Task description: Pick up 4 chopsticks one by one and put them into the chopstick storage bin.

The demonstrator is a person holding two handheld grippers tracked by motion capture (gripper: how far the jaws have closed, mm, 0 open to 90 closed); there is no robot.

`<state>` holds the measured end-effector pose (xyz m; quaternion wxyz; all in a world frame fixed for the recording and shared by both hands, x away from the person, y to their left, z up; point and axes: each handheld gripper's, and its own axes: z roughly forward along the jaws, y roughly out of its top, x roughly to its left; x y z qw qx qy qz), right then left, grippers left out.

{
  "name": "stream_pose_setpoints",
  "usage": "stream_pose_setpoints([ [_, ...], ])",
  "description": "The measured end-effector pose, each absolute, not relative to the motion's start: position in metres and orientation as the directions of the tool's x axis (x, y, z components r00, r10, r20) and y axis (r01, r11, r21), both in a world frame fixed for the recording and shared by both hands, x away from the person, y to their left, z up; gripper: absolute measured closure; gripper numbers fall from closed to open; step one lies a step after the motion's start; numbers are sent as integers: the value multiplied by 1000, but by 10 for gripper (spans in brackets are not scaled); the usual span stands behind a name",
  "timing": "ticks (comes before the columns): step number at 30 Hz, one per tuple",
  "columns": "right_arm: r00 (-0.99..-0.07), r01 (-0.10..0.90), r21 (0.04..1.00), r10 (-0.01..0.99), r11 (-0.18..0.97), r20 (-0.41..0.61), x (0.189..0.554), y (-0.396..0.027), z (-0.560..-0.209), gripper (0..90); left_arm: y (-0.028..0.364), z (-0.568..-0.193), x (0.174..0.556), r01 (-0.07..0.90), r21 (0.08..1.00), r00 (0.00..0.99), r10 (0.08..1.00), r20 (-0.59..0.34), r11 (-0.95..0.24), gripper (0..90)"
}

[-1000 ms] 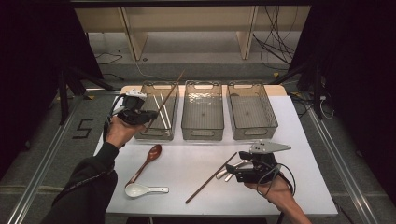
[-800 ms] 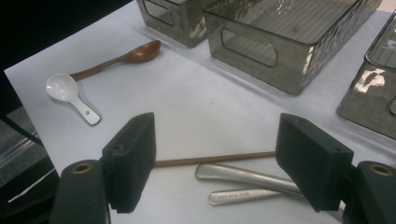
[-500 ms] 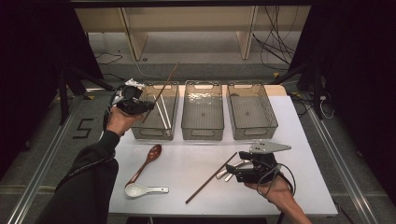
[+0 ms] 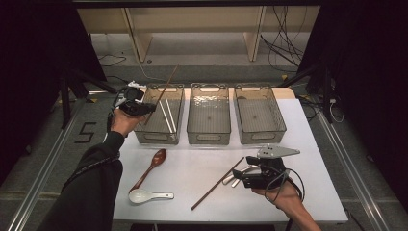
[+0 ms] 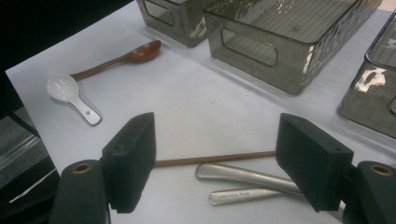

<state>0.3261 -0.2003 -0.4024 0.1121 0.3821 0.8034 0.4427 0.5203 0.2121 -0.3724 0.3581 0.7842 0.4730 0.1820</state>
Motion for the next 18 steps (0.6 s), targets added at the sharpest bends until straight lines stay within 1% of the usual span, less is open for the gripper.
stream_pose_setpoints([
  [7, -685, 515, 796, 711, 318, 159, 326, -200, -402, 298, 215, -384, 522, 620, 730, 471, 880, -53, -287, 829],
  [14, -686, 515, 796, 710, 317, 160, 326, -200, -402, 298, 222, -396, 524, 625, 724, 450, 893, -29, -292, 825],
  [16, -686, 515, 795, 710, 319, 159, 326, -200, -402, 298, 224, -399, 525, 646, 709, 445, 894, -48, -283, 815],
  [17, -685, 516, 796, 710, 318, 160, 326, -200, -402, 298, 224, -400, 525, 659, 702, 443, 894, -69, -272, 768],
  [18, -685, 516, 796, 711, 317, 161, 326, -200, -402, 298, 223, -399, 523, 662, 699, 446, 892, -77, -270, 702],
])
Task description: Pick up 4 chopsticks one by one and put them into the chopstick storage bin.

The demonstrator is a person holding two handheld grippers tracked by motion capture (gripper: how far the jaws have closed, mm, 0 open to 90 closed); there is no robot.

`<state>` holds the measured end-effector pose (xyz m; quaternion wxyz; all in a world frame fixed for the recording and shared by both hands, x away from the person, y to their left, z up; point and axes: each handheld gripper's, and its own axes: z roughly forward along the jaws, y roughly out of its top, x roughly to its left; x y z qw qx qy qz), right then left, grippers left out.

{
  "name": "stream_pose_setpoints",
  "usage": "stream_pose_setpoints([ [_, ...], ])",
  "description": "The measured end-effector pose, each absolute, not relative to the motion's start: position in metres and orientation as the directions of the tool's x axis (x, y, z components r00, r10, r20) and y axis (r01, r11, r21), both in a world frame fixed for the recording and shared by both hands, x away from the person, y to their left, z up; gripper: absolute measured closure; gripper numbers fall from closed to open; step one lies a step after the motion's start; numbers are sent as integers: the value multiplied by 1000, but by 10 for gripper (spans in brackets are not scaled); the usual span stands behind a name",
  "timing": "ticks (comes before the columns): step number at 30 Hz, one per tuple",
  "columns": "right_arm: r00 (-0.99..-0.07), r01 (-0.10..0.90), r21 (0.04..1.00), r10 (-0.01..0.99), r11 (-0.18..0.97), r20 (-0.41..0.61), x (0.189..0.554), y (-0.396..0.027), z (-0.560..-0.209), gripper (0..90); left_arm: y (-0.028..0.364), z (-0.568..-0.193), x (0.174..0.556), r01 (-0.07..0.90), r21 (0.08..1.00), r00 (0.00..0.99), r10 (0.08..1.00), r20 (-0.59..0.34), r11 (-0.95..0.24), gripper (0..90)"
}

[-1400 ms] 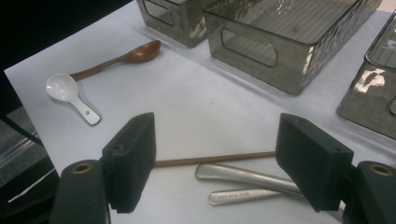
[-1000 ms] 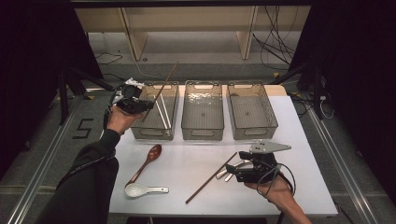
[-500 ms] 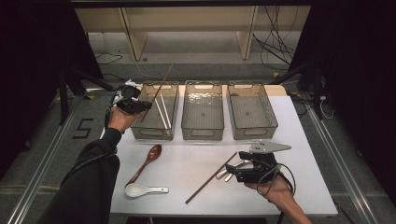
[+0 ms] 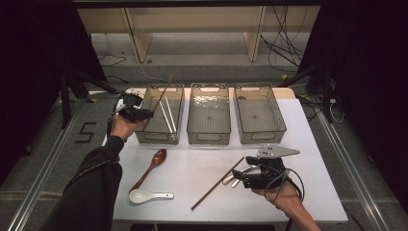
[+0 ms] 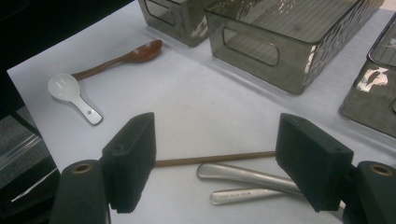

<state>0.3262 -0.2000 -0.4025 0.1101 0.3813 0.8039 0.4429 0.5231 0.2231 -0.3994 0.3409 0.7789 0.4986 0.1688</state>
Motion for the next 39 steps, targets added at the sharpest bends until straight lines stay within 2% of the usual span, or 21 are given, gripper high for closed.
stream_pose_setpoints([
  [3, -684, 519, 794, 711, 318, 162, 326, -200, -403, 298, 221, -393, 515, 659, 708, 459, 882, -110, -255, 634],
  [5, -682, 520, 795, 713, 314, 165, 327, -201, -403, 299, 217, -389, 509, 667, 702, 465, 876, -128, -251, 553],
  [13, -678, 520, 796, 716, 311, 163, 327, -201, -402, 298, 200, -382, 468, 650, 727, 511, 835, -205, -220, 322],
  [16, -677, 519, 797, 718, 310, 162, 327, -201, -402, 298, 190, -383, 455, 649, 712, 538, 823, -181, -268, 265],
  [19, -678, 514, 799, 718, 312, 156, 326, -201, -401, 298, 182, -386, 440, 649, 709, 561, 803, -202, -275, 234],
  [26, -679, 505, 806, 718, 308, 151, 325, -202, -399, 298, 167, -393, 412, 636, 701, 600, 778, -186, -323, 187],
  [39, -676, 505, 807, 722, 306, 149, 325, -202, -399, 298, 133, -419, 381, 625, 654, 664, 730, -158, -426, 160],
])
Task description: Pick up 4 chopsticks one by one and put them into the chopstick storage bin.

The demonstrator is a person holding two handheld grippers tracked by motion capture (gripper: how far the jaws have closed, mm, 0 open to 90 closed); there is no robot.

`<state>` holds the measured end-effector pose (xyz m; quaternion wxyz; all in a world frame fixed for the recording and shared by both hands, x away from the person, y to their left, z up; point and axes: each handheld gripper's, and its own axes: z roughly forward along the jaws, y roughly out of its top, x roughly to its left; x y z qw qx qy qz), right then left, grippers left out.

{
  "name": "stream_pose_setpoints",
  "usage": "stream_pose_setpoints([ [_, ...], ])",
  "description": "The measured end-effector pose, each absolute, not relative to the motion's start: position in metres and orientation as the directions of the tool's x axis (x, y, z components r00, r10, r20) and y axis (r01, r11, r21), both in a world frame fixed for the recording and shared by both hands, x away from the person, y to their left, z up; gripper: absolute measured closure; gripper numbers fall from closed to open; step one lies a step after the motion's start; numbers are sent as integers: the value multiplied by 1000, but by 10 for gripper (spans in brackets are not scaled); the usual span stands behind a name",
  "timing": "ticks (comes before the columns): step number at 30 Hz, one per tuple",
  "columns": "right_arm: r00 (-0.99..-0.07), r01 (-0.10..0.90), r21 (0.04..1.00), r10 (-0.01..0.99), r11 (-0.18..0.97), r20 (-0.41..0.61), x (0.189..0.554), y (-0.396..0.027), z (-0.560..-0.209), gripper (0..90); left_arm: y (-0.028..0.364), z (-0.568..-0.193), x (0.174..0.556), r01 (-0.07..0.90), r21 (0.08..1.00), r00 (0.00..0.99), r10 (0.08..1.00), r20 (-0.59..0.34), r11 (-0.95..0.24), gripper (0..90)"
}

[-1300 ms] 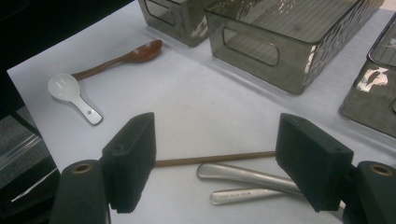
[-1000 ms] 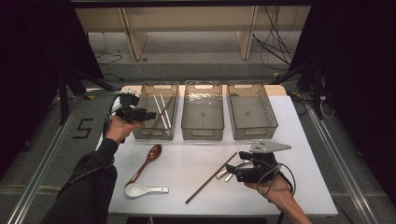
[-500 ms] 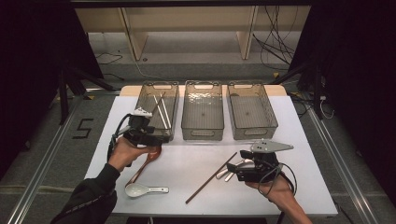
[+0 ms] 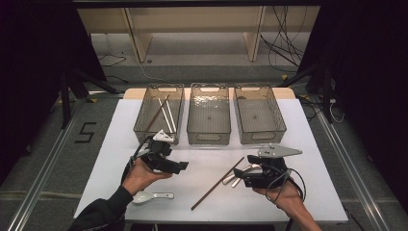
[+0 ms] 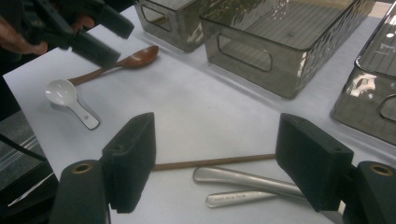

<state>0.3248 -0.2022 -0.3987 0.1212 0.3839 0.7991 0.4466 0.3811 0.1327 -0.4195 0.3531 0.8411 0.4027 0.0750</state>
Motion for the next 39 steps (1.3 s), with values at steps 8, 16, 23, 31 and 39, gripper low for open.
stream_pose_setpoints([
  [8, -680, 502, 806, 718, 312, 146, 324, -202, -399, 298, 127, -424, 375, 625, 642, 675, 721, -159, -444, 156],
  [16, -679, 504, 804, 720, 315, 144, 324, -202, -399, 298, 115, -428, 366, 610, 622, 706, 693, -146, -491, 156],
  [23, -679, 507, 803, 720, 314, 146, 325, -202, -400, 298, 104, -431, 359, 602, 604, 722, 679, -133, -522, 156],
  [31, -679, 508, 802, 719, 315, 148, 325, -202, -400, 298, 91, -436, 352, 583, 579, 746, 658, -103, -570, 156],
  [39, -678, 511, 799, 721, 318, 146, 325, -202, -400, 298, 77, -443, 346, 569, 564, 765, 637, -95, -599, 157],
])
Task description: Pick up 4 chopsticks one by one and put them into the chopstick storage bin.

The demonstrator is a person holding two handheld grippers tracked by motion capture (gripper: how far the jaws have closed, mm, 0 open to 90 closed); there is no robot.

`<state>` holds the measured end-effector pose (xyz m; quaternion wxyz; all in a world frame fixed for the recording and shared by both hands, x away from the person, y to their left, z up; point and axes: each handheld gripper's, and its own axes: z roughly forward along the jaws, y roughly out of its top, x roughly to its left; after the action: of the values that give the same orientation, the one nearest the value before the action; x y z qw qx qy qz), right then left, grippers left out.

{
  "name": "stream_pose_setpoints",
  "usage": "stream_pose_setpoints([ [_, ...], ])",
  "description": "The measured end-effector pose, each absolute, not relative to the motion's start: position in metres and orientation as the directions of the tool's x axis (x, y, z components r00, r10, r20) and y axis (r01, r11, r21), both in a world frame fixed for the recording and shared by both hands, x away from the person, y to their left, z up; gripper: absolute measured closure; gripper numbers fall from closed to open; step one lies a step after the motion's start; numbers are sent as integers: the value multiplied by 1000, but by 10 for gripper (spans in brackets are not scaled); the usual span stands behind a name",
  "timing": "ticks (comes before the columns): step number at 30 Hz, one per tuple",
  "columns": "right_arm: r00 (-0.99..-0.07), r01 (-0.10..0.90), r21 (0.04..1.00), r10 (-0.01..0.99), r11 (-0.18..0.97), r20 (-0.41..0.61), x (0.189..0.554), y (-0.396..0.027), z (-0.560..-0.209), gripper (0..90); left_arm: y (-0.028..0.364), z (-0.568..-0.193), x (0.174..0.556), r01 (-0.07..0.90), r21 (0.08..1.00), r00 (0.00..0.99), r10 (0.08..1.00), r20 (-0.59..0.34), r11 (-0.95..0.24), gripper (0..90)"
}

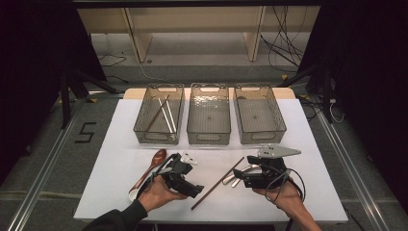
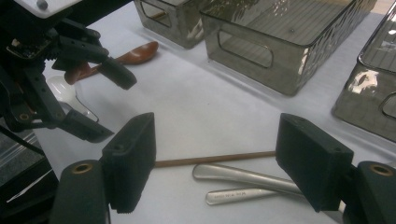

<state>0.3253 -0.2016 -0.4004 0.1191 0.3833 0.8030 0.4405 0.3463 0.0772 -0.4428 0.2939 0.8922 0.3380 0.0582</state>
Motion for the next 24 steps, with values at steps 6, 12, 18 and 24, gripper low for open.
stream_pose_setpoints([
  [6, -676, 512, 799, 721, 315, 149, 326, -202, -401, 298, 65, -451, 341, 551, 534, 786, 614, -75, -641, 160],
  [12, -678, 511, 800, 720, 315, 150, 326, -202, -401, 298, 57, -458, 345, 554, 505, 788, 613, -59, -662, 176],
  [18, -676, 515, 797, 721, 315, 152, 327, -203, -402, 298, 50, -463, 341, 542, 488, 800, 597, -51, -684, 195],
  [24, -678, 515, 796, 720, 318, 150, 327, -202, -402, 298, 45, -471, 340, 510, 465, 826, 563, -30, -724, 321],
])
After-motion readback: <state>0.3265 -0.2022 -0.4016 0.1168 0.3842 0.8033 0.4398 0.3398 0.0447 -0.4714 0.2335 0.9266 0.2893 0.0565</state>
